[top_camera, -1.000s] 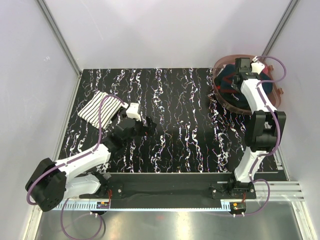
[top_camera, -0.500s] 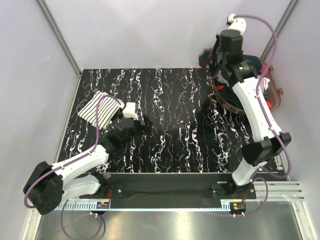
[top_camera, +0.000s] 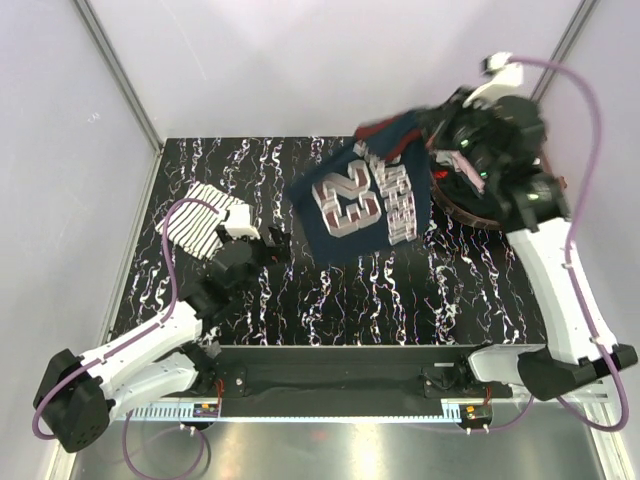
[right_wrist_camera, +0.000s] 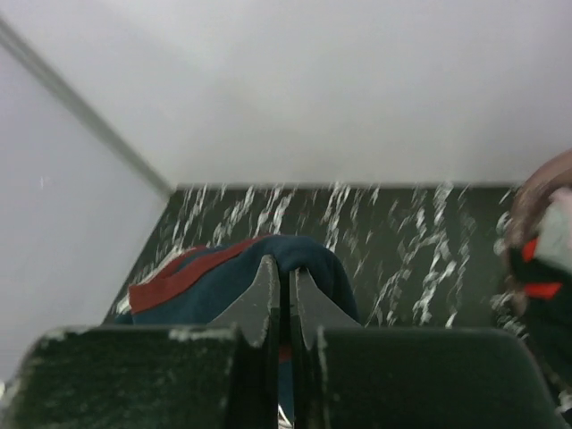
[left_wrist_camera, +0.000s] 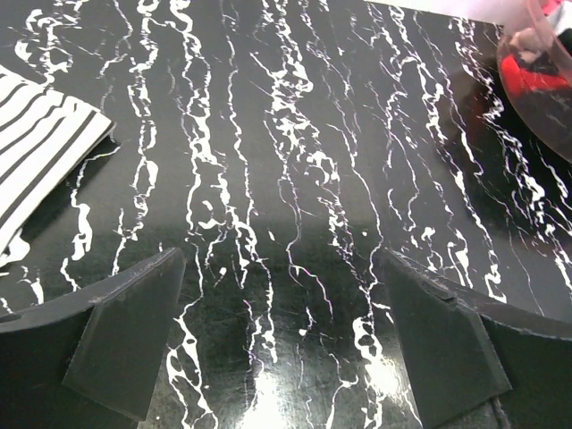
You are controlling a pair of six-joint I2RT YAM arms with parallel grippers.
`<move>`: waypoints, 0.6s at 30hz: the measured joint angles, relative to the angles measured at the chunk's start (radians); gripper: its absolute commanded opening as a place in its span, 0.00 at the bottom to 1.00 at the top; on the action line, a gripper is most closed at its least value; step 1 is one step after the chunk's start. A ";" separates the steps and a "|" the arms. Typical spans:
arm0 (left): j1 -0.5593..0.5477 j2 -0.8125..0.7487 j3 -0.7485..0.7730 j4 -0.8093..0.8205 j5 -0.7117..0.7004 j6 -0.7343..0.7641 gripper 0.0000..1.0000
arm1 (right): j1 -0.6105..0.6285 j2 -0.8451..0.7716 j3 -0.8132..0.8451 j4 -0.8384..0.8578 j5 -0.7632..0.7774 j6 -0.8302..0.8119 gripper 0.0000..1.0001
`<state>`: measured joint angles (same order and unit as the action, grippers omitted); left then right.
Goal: Fold and stack the tank tops
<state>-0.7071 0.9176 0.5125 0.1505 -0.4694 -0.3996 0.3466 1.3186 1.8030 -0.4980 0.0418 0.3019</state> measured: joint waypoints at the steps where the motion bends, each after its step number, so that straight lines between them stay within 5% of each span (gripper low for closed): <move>1: 0.000 -0.001 0.000 0.000 -0.006 0.000 0.99 | 0.000 -0.005 -0.059 0.016 -0.034 0.012 0.00; 7: 0.000 0.000 0.000 -0.023 -0.051 -0.003 0.99 | 0.000 0.148 -0.311 0.056 -0.276 0.063 0.00; 13: 0.000 0.001 0.000 -0.054 -0.098 -0.016 0.99 | 0.022 0.362 -0.117 0.023 -0.499 0.068 0.00; 18: 0.000 0.001 0.000 -0.055 -0.114 -0.017 0.99 | 0.051 0.231 -0.052 0.098 -0.493 0.056 0.02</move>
<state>-0.7074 0.9184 0.5125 0.0959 -0.5838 -0.4164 0.3977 1.5494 1.7512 -0.4000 -0.4515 0.3580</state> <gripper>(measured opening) 0.987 0.025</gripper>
